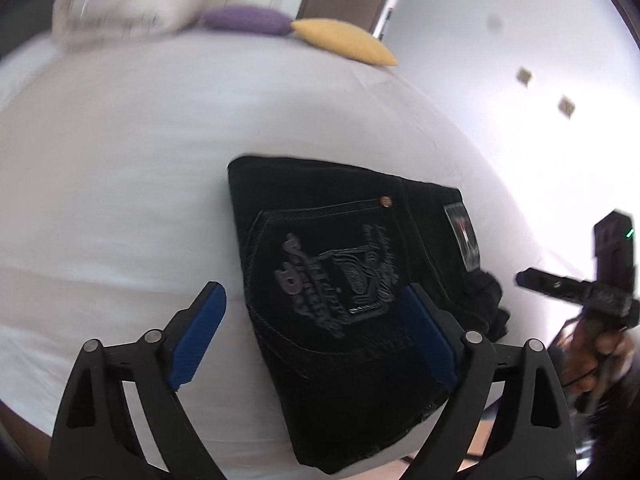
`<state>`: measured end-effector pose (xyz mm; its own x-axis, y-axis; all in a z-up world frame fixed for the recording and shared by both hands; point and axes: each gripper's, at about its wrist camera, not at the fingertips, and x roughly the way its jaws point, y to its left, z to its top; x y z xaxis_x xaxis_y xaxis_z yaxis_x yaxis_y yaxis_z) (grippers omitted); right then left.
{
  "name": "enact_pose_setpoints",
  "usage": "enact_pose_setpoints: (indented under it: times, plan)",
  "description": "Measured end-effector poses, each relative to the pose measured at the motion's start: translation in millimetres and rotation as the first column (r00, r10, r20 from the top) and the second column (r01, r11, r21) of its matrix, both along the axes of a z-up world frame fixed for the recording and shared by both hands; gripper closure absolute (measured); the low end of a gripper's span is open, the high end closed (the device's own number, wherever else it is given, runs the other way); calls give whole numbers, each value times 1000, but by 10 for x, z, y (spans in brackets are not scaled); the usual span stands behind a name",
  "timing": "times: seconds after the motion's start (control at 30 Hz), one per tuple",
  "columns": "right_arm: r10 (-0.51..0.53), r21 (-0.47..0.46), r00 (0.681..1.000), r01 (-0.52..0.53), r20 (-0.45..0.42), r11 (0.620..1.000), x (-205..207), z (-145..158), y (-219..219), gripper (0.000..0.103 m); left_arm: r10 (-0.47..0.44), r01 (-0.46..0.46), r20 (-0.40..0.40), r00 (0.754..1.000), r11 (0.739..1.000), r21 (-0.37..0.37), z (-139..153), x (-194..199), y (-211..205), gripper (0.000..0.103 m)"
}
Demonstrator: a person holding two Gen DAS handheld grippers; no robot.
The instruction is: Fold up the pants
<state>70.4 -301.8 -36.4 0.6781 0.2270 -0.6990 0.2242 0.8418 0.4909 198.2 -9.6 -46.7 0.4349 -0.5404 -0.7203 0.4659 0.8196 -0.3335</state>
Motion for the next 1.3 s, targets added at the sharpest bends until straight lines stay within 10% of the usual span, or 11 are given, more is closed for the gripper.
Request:
enact_pose_setpoints:
  times: [0.17, 0.47, 0.87, 1.1, 1.3]
  plan:
    - [-3, 40, 999, 5, -44, 999, 366, -109, -137, 38, 2, -23, -151, 989, 990, -136, -198, 289, 173, 13]
    - [38, 186, 992, -15, -119, 982, 934, -451, -250, 43, -91, 58, -265, 960, 990, -132, -466, 560, -109, 15]
    - [92, 36, 993, -90, -74, 995, 1116, -174, 97, 87, -107, 90, -208, 972, 992, -89, -174, 653, -178, 81]
    - [83, -11, 995, -82, 57, 997, 1154, 400, -49, 88, -177, 174, -45, 983, 982, -66, 487, 908, -433, 82]
    - [45, 3, 997, -45, 59, 999, 1525, 407, -464, 88, -200, 199, -34, 979, 980, -19, 411, 1417, -764, 82]
